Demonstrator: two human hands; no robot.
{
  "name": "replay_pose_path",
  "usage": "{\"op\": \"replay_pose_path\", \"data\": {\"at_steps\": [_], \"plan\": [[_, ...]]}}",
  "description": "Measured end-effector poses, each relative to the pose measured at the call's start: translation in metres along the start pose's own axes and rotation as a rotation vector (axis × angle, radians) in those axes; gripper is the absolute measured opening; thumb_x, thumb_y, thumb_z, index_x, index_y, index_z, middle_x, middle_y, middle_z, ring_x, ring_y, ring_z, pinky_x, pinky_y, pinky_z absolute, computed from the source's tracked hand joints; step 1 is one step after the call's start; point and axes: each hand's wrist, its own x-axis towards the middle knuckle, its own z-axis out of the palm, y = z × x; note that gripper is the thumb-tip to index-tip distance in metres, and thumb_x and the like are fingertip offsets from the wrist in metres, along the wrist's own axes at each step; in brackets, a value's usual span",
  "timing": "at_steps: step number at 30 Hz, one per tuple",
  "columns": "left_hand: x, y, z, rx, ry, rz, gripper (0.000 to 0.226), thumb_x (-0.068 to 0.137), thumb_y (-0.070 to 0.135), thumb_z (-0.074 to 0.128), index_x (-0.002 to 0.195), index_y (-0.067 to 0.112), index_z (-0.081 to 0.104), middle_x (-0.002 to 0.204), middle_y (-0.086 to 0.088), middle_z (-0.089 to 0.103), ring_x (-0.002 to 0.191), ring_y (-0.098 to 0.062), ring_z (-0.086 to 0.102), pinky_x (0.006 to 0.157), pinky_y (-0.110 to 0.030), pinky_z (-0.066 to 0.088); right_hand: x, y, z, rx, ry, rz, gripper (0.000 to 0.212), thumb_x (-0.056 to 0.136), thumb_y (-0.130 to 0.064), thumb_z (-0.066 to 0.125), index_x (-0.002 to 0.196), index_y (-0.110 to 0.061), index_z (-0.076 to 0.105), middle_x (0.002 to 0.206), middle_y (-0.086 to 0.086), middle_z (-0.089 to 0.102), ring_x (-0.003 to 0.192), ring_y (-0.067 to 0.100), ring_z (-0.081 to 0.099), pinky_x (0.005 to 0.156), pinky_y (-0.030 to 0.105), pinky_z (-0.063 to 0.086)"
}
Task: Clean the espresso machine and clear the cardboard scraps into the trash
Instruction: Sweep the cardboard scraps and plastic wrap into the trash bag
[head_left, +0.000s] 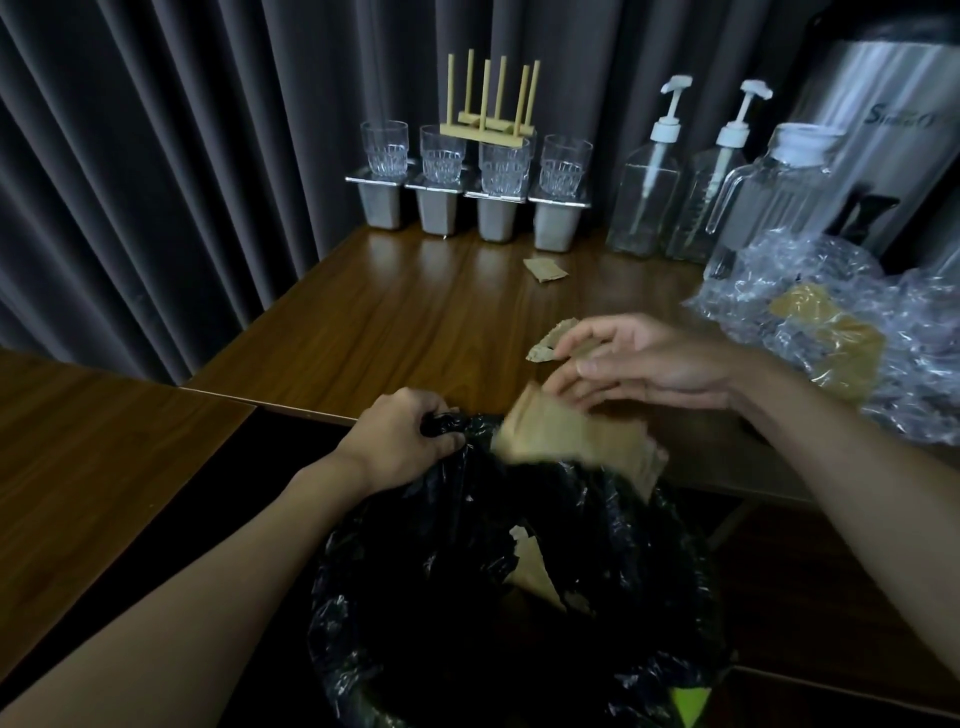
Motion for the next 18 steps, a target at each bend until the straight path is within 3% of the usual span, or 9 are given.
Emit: {"op": "replay_pose_path", "data": {"at_steps": [2,5,7,10,12,15,18], "plan": [[0.000,0.000,-0.001,0.008,-0.011,0.011,0.013,0.088,0.033,0.073,0.085,0.023,0.066,0.082,0.012,0.063,0.082,-0.013,0.064,0.067,-0.027,0.046,0.007,0.012,-0.004,-0.080,0.070,-0.001,0.026,0.094,-0.016,0.057,0.117,-0.006,0.059,0.116,0.015,0.069,0.109,0.026,0.066,0.098,0.041,0.050],[0.000,0.000,0.000,-0.006,-0.003,0.031,0.014,0.088,0.032,0.073,0.083,0.021,0.065,0.078,0.018,0.058,0.082,-0.011,0.061,0.064,-0.024,0.041,0.028,0.041,-0.016,-0.300,0.401,0.000,0.024,0.096,-0.024,0.057,0.119,-0.019,0.061,0.125,-0.001,0.064,0.122,0.014,0.056,0.107,0.037,0.042],[-0.001,0.000,0.001,-0.008,0.007,0.037,0.013,0.088,0.032,0.073,0.084,0.021,0.066,0.077,0.021,0.055,0.082,-0.008,0.058,0.063,-0.020,0.038,0.039,0.059,-0.022,-0.412,0.497,0.065,0.043,0.098,-0.029,0.055,0.139,-0.024,0.046,0.144,-0.002,0.047,0.136,0.017,0.040,0.107,0.032,0.034],[0.000,-0.001,0.001,-0.010,0.008,0.037,0.012,0.088,0.031,0.073,0.082,0.025,0.064,0.077,0.023,0.053,0.081,-0.006,0.055,0.060,-0.014,0.035,0.051,0.081,-0.022,-0.645,0.518,0.169,0.061,0.098,-0.042,0.051,0.151,-0.027,0.026,0.155,-0.003,0.033,0.143,0.022,0.029,0.115,0.041,0.026],[-0.001,-0.001,0.001,-0.015,0.009,0.038,0.015,0.088,0.031,0.073,0.079,0.028,0.061,0.076,0.023,0.053,0.077,-0.004,0.054,0.058,-0.009,0.033,0.055,0.088,-0.019,-0.857,0.571,0.100,0.055,0.098,-0.043,0.049,0.148,-0.023,0.035,0.149,-0.002,0.042,0.139,0.022,0.036,0.115,0.045,0.025],[-0.001,-0.002,0.002,-0.031,0.009,0.039,0.015,0.088,0.031,0.073,0.079,0.026,0.062,0.075,0.023,0.054,0.071,0.003,0.052,0.055,-0.005,0.033,0.056,0.089,-0.016,-0.815,0.621,-0.002,0.035,0.098,-0.041,0.050,0.127,-0.025,0.059,0.133,-0.005,0.049,0.129,0.019,0.041,0.111,0.047,0.028],[0.001,-0.003,0.001,-0.036,0.008,0.041,0.016,0.087,0.031,0.074,0.085,0.017,0.067,0.075,0.021,0.056,0.070,0.003,0.053,0.055,-0.010,0.035,0.056,0.089,-0.021,-0.793,0.644,0.037,0.022,0.096,-0.041,0.053,0.109,-0.029,0.066,0.129,0.000,0.043,0.126,0.022,0.035,0.108,0.045,0.028]]}}
